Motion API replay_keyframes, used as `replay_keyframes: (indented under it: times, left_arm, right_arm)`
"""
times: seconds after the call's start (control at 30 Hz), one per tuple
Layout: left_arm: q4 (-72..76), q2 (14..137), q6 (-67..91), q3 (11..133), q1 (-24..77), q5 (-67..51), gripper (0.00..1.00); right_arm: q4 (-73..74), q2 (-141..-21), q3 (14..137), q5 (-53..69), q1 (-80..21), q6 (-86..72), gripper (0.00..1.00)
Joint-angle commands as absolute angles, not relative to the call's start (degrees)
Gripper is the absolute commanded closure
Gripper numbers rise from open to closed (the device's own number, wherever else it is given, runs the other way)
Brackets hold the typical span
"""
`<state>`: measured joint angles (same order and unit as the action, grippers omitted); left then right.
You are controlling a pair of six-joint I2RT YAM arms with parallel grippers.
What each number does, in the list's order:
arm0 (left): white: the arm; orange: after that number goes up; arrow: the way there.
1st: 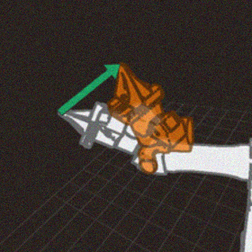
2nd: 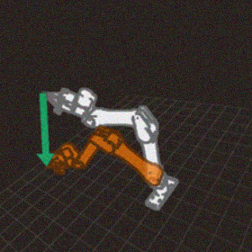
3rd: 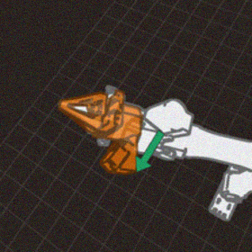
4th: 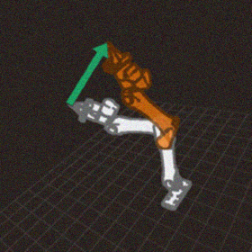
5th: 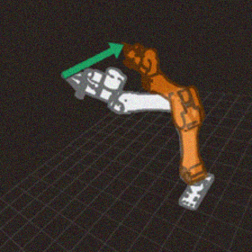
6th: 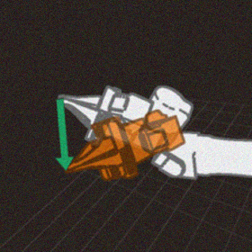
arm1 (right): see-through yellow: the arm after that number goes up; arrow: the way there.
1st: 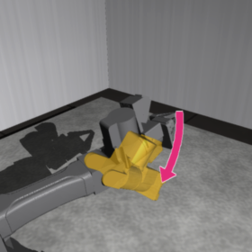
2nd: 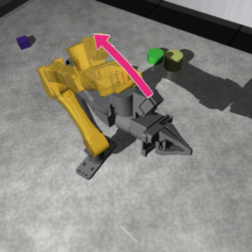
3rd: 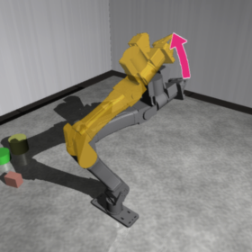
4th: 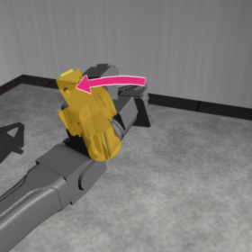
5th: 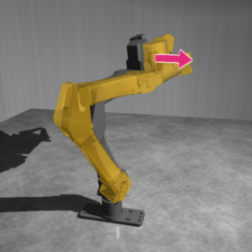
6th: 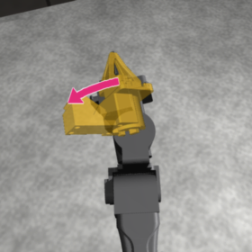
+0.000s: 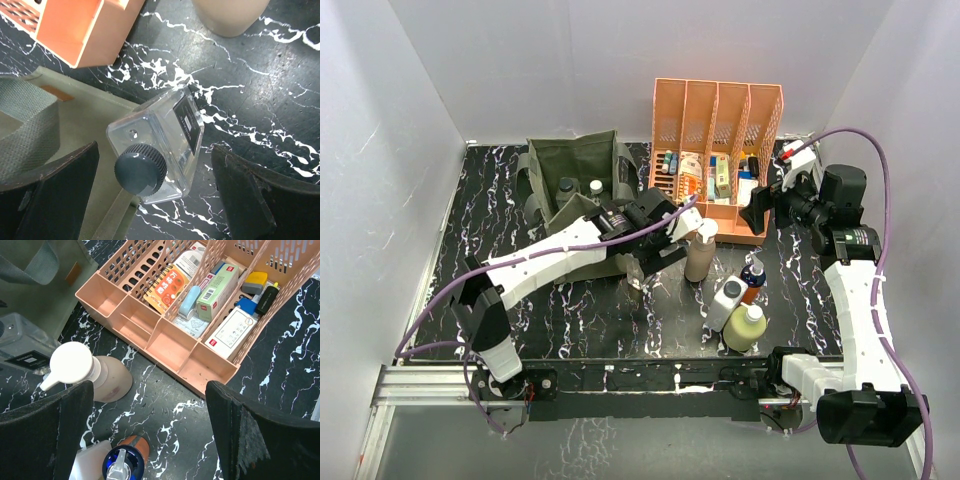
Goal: Place the personal care products into the canvas bag
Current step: Pick up the care product from the center of the board.
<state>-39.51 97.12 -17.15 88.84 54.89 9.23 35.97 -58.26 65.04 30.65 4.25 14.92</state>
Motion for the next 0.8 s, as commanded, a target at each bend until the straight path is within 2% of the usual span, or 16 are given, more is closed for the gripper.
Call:
replay_keyframes:
  times: [0.0, 0.43, 0.63, 0.77]
  left_arm:
    - [-40.9, 97.0, -16.2, 87.7, 55.1, 11.5, 0.08]
    - [-42.0, 97.3, -13.7, 85.4, 54.0, 4.1, 0.20]
    - [-41.8, 98.6, -13.3, 85.9, 54.0, 2.9, 0.31]
    - [-42.7, 99.8, -12.7, 87.3, 53.9, 0.8, 0.33]
  right_arm:
    - [33.7, -56.8, 64.8, 31.5, 4.5, 14.7, 0.01]
    - [33.4, -56.7, 64.4, 31.8, 4.5, 14.7, 0.01]
    - [33.5, -56.6, 64.6, 31.8, 4.5, 14.7, 0.01]
    - [33.5, -56.8, 64.5, 32.0, 4.5, 14.6, 0.01]
